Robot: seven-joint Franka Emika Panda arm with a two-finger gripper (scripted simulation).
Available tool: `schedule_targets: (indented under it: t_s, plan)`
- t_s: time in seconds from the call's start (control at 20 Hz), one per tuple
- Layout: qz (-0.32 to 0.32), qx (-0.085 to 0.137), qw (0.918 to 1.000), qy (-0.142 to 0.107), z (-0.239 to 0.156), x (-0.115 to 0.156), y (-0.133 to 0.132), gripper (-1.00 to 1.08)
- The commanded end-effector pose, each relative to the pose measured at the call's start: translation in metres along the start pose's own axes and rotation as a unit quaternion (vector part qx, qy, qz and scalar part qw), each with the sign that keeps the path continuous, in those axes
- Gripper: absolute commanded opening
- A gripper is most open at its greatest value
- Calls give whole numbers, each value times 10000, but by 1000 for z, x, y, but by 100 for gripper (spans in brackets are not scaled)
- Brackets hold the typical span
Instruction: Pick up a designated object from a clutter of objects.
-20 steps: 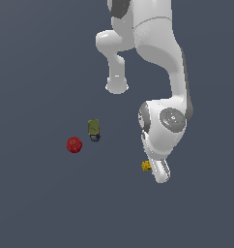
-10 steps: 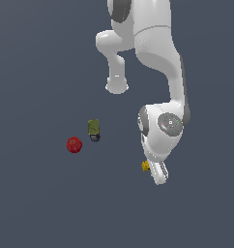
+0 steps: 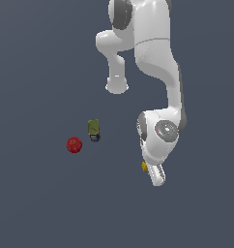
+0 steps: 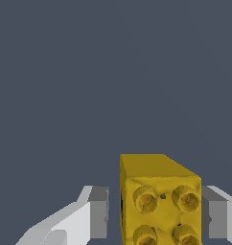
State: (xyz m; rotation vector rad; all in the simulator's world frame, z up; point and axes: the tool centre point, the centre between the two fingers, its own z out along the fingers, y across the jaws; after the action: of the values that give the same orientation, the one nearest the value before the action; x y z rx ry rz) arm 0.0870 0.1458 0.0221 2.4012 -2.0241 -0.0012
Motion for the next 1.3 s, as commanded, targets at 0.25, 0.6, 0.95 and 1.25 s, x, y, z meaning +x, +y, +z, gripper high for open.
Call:
schedule_targets:
  t_s: [0.25,0.6,0.95,1.25]
  plan:
    - [0,6,10000,-1,0,0,-1,-100]
    - [0,6,10000,-1,-1,0,0,-100]
    - [0,6,10000,-1,-16,4,11,-100]
    - [1,5,10000,-3,-42,10,30,-100]
